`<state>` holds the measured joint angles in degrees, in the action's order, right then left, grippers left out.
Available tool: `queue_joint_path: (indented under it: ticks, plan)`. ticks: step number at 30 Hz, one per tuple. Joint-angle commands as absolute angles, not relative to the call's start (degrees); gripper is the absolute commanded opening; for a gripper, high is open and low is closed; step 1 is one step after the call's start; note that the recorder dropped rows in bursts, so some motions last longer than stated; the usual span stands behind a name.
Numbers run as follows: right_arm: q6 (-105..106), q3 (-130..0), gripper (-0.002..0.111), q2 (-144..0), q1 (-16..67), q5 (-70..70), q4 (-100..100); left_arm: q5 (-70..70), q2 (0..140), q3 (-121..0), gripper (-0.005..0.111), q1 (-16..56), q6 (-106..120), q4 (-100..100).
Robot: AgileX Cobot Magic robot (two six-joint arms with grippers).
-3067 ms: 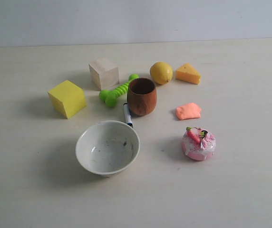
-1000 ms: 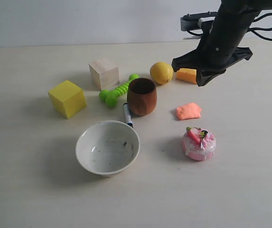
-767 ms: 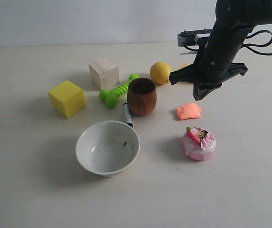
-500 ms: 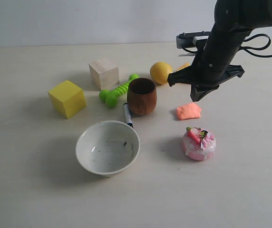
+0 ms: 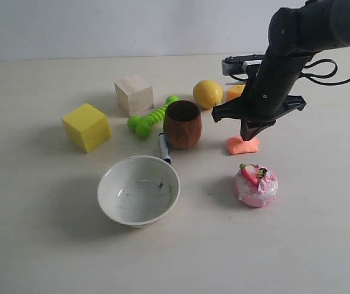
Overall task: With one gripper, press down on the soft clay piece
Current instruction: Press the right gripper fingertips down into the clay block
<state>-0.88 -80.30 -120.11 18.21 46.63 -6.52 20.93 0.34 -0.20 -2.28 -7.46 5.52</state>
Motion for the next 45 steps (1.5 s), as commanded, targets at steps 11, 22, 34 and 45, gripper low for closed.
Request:
queue_joint_path:
  ticks: [11, 22, 34, 45]
  plan:
    - [5.76, -80.22, 0.0, -123.76, 17.99, 45.9, -7.4, 20.4, 0.0, 0.0, 0.0, -2.42, -7.55, 5.44]
    - [15.77, -80.22, 0.0, -126.94, 17.99, 48.27, -7.78, 20.4, 0.0, 0.0, 0.0, -2.42, -7.55, 5.44]
    - [18.8, -80.22, 0.0, -129.44, 17.99, 51.29, -7.22, 20.4, 0.0, 0.0, 0.0, -2.42, -7.55, 5.44]
    - [16.37, -80.22, 0.004, -129.42, 17.99, 50.89, -7.99, 20.4, 0.0, 0.0, 0.0, -2.42, -7.55, 5.44]
